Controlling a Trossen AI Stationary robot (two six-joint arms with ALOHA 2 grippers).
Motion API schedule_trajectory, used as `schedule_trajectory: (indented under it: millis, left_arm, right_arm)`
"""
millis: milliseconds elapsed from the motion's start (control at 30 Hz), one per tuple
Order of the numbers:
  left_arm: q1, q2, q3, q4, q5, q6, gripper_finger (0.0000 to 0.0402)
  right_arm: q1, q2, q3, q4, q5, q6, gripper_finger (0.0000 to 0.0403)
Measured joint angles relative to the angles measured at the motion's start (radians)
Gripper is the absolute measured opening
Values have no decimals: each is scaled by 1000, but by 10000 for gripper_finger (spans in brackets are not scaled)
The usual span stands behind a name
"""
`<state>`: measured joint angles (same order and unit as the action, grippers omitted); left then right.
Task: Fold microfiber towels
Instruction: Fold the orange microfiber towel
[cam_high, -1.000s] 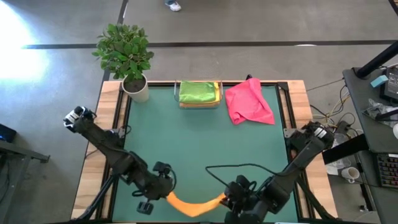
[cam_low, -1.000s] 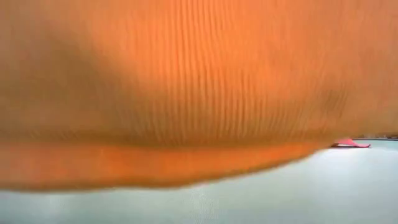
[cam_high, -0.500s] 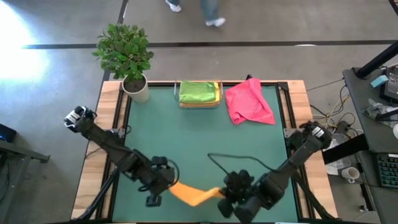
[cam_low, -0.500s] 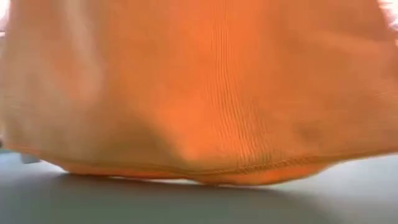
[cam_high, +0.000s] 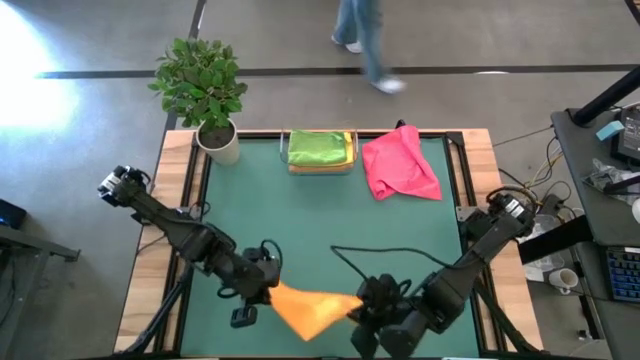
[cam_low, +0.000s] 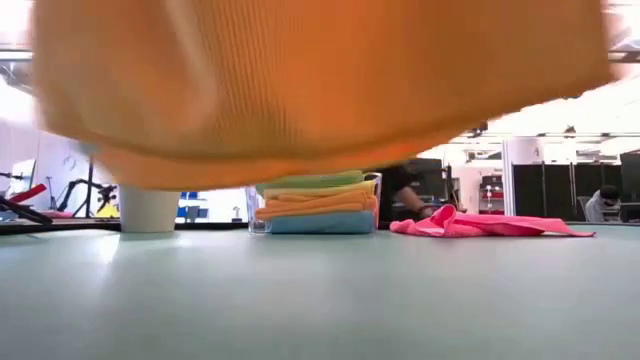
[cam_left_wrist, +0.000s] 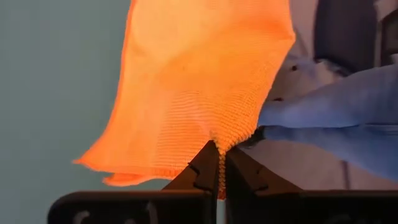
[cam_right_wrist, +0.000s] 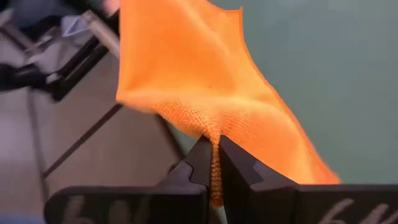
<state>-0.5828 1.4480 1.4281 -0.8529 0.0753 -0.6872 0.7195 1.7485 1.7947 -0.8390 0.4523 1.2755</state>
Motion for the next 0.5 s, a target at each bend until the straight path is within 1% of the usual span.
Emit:
schedule_trajectory:
  millis: [133, 233, 267, 400, 500]
  left_arm:
    - [-55, 1, -12, 83, 22, -98, 0]
    - [-99, 17, -23, 149, 43, -165, 0]
    - [-110, 22, -27, 158, 45, -179, 0]
    - [-112, 35, -33, 156, 44, -188, 0]
    - [-66, 42, -57, 150, -12, -130, 0]
  right_arm:
    - [42, 0, -11, 136, -32, 7, 11]
    - [70, 11, -26, 259, -31, 5, 11]
    - [79, 16, -26, 275, -18, 3, 11]
    - [83, 35, -28, 230, 43, 6, 11]
    - [45, 45, -28, 99, 95, 26, 11]
